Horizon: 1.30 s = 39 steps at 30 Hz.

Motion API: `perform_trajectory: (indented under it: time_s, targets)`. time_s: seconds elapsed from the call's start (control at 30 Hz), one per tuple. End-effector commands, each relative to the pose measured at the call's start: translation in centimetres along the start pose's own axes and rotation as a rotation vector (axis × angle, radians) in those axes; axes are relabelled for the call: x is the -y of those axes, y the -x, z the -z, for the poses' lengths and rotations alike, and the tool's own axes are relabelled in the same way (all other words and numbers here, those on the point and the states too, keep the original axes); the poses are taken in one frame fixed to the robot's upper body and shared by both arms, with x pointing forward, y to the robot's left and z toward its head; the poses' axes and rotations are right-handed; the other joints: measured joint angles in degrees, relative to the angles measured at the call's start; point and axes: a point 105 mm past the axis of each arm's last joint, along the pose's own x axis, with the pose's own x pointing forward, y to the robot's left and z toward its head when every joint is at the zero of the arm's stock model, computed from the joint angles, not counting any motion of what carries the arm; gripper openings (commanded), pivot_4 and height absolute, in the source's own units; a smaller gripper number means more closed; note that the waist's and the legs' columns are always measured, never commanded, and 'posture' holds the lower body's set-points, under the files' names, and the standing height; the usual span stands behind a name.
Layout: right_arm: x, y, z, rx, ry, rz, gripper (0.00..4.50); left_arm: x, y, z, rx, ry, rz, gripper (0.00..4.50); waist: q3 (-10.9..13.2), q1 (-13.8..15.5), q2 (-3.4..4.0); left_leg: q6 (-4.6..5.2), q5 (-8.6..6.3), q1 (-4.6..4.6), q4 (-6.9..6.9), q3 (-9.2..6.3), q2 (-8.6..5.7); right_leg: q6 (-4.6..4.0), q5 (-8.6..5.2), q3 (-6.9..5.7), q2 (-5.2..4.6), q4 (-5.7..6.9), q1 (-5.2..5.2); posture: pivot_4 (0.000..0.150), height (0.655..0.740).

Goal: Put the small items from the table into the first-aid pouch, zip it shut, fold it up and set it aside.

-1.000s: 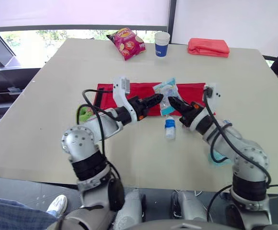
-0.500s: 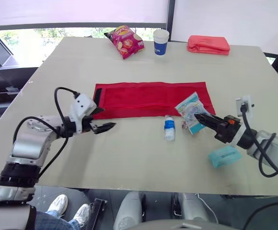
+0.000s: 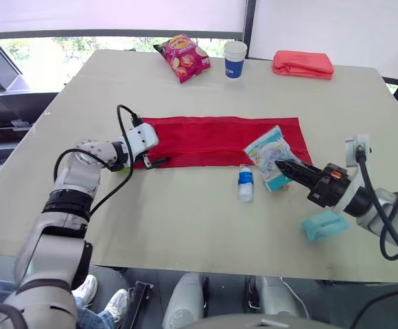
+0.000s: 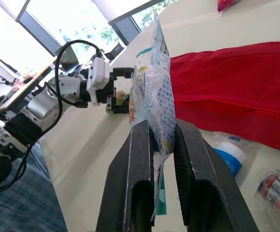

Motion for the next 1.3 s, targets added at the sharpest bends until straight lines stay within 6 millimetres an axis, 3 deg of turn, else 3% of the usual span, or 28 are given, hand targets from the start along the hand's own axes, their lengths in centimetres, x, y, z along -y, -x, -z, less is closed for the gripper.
perform_trajectory:
  time_s: [0.03, 0.3, 0.5, 0.6, 0.73, 1.13, 1.3]
  targets:
    - [-0.9, 0.0, -0.8, 0.035, 0.03, -0.024, 0.07, -1.2, -0.2, -1.1, 0.026, -0.034, -0.056, 4.47, 0.0, 0.01, 0.0, 0.0, 0.0, 0.0, 0.03, 0.0, 0.0, 0.02, 0.01, 0.01, 0.01, 0.02, 0.0, 0.15, 0.74]
    - [-1.0, 0.0, -0.9, 0.034, 0.031, -0.017, 0.07, -0.9, -0.9, -0.7, 0.009, -0.081, -0.087, 4.47, 0.0, 0.0, 0.0, 0.0, 0.0, -0.02, 0.24, -0.01, 0.04, 0.0, 0.1, 0.06, 0.08, 0.1, 0.03, 0.15, 0.74]
    - [-0.7, -0.2, -0.9, 0.03, 0.037, -0.008, 0.07, -0.6, -1.9, -1.6, 0.05, -0.14, -0.16, 4.47, 0.0, 0.05, 0.0, 0.02, -0.01, -0.01, 0.57, -0.11, 0.1, 0.11, 0.13, -0.01, 0.1, 0.13, 0.21, 0.15, 0.74]
    - [-0.8, -0.3, -0.9, 0.03, 0.04, -0.005, 0.07, -0.7, -2.0, -2.1, 0.083, -0.176, -0.215, 3.63, 0.0, 0.02, 0.0, 0.06, -0.03, -0.02, 0.71, -0.1, 0.12, 0.22, 0.2, 0.02, 0.1, 0.13, 0.26, 0.15, 0.74]
    - [-0.8, -0.4, -0.9, 0.031, 0.04, -0.005, 0.07, -1.0, -1.8, -2.1, 0.082, -0.192, -0.26, 1.86, 0.0, 0.02, 0.0, 0.1, -0.05, -0.03, 0.74, -0.07, 0.11, 0.19, 0.28, 0.06, 0.08, 0.12, 0.26, 0.15, 0.74]
    - [-0.8, -0.5, -0.9, 0.039, 0.04, 0.0, 0.07, 0.7, -1.6, -1.8, 0.091, -0.12, -0.144, 1.86, 0.0, 0.03, 0.0, 0.14, -0.07, -0.02, 0.76, -0.03, 0.11, 0.13, 0.31, 0.06, 0.09, 0.13, 0.28, 0.15, 0.74]
    - [-0.7, -0.7, -1.0, 0.047, 0.038, 0.007, 0.07, -0.4, -1.9, -1.6, 0.044, -0.142, -0.197, 1.86, 0.0, 0.02, 0.0, 0.14, -0.07, -0.01, 0.77, -0.04, 0.11, 0.13, 0.31, 0.06, 0.11, 0.14, 0.28, 0.15, 0.74]
